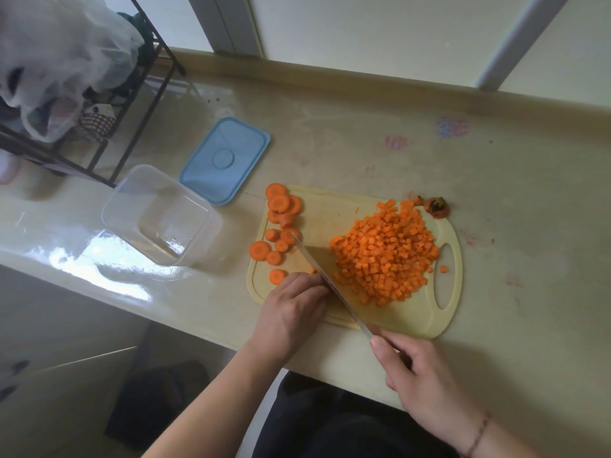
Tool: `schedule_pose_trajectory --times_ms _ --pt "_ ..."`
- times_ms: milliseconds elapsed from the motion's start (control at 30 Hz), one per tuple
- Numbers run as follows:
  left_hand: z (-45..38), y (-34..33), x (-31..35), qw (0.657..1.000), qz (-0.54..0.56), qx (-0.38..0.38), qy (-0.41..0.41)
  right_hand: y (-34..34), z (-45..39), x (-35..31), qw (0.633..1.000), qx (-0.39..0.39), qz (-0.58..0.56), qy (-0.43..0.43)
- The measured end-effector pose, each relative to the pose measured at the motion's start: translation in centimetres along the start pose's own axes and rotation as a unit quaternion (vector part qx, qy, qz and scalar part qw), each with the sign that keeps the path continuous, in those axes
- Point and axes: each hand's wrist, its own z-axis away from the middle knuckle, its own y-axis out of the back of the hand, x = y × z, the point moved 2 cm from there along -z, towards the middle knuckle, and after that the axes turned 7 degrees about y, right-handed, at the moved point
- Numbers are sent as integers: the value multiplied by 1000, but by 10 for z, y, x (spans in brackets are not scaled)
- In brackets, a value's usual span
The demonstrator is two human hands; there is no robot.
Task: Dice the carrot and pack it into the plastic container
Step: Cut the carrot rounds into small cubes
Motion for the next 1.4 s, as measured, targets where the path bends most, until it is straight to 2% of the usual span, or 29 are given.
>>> schedule_pose_trajectory --times_ms 200,633,967,1133,1400 --pt "5 4 -2 1000 17 12 9 9 5 5 997 2 -78 -24" --pt "4 5 -9 999 -5 42 12 5 18 3 999 -25 -20 -35" --pt "6 3 -5 999 1 40 12 1 7 -8 1000 -8 9 7" --pt "5 -1 -5 999 -1 44 14 6 6 2 1000 -12 16 -4" --pt "-23 -19 3 999 13 34 22 18 7 20 998 31 -25 -46"
